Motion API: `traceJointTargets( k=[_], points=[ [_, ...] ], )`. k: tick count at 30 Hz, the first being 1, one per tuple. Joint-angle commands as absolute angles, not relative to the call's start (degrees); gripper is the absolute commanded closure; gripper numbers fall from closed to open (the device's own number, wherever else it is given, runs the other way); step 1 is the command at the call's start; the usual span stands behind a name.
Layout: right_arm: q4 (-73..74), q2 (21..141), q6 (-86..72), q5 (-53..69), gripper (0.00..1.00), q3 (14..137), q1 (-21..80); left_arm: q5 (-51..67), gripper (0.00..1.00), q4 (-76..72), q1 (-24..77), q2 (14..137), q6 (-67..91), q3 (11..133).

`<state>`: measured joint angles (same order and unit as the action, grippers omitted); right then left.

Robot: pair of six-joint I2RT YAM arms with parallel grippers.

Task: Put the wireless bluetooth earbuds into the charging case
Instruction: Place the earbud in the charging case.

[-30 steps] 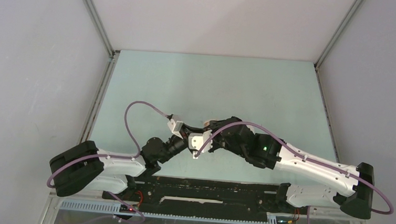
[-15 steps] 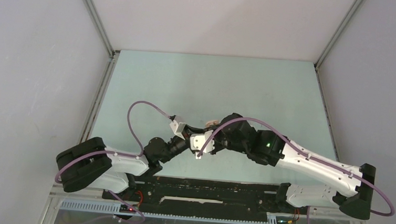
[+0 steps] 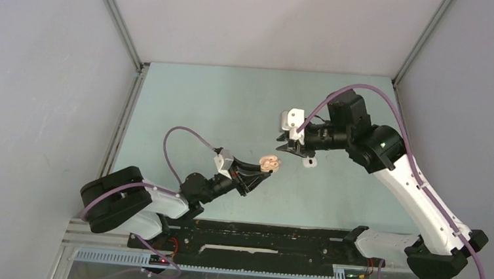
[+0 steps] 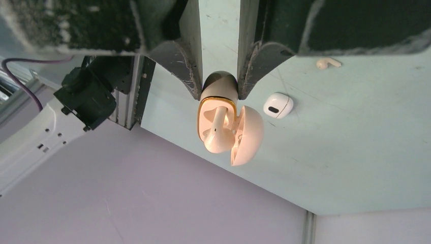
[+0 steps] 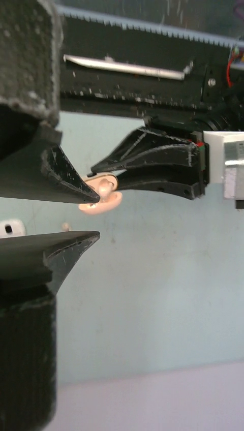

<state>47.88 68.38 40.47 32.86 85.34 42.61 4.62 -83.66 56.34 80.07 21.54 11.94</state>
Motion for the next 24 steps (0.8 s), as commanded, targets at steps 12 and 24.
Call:
traceJointTargets(
  k=[12,24],
  points=[
    [56.7,67.4,43.8,45.7,0.79,74.8,39.8,14.6,1.0,-64.1,56.2,69.2,9.1,15.8],
    [52.8,66.3,43.7,35.6,0.74,71.8,42.5,14.8,1.0,-54.6,56.3,66.2,6.1,18.4]
  ],
)
